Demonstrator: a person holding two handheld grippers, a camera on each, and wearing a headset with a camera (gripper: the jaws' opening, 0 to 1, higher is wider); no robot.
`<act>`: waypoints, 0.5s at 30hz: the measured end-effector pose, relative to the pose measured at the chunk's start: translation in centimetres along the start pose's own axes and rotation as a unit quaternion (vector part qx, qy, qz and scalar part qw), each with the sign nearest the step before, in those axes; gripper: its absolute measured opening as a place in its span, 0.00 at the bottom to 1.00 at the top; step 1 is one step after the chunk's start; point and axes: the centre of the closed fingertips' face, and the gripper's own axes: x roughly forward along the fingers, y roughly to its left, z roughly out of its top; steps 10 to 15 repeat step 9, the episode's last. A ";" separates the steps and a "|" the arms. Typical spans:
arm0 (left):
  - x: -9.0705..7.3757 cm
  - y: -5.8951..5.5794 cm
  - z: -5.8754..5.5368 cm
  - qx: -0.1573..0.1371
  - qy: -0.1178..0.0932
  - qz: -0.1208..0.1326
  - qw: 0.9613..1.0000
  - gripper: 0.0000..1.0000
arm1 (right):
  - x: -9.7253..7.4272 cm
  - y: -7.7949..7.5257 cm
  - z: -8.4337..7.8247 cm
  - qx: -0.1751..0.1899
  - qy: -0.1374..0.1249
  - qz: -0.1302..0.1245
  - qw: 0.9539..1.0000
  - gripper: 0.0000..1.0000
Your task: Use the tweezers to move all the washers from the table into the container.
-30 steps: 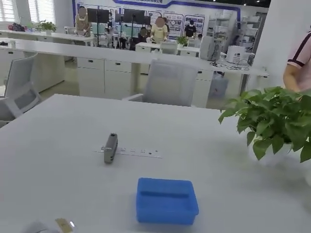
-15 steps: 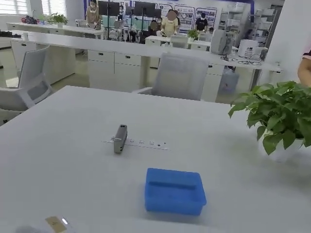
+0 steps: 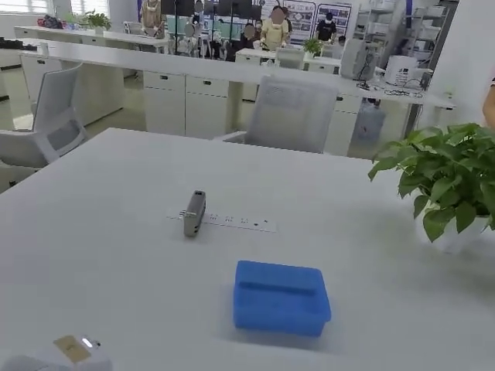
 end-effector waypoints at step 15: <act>-0.5 0.8 -0.1 -0.007 -0.012 0.031 0.999 0.99 | 0.0 -0.6 -0.2 -0.019 0.006 -0.024 1.000 0.99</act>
